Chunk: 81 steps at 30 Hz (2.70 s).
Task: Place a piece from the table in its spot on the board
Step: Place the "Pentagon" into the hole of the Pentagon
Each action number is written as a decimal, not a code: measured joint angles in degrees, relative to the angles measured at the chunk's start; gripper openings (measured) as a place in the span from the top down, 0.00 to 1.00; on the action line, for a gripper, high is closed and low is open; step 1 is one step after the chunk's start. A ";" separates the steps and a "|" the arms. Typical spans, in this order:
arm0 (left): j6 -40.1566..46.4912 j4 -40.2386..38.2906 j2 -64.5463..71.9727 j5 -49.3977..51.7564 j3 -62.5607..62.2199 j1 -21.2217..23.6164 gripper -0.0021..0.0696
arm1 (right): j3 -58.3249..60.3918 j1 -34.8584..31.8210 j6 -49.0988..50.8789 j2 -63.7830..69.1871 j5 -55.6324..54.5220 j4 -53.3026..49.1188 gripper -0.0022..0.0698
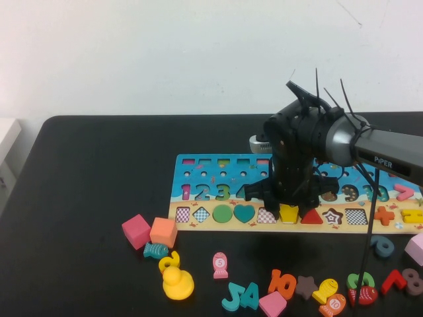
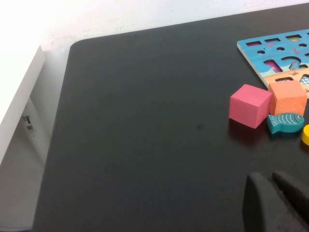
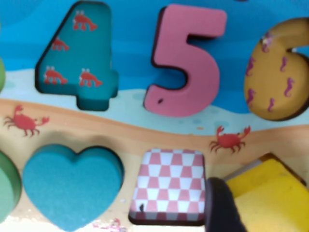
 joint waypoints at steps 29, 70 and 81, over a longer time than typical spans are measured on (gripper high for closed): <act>0.00 0.00 0.00 0.00 0.00 0.00 0.97 | -2.13 -0.02 3.78 0.09 4.43 -0.93 0.45; -0.10 0.00 0.00 0.00 0.00 0.00 0.97 | -6.44 -0.12 -4.57 3.06 8.75 -0.46 0.45; -0.10 0.00 0.00 0.00 0.00 0.00 0.97 | -6.44 -0.12 -3.89 3.06 10.46 -0.37 0.45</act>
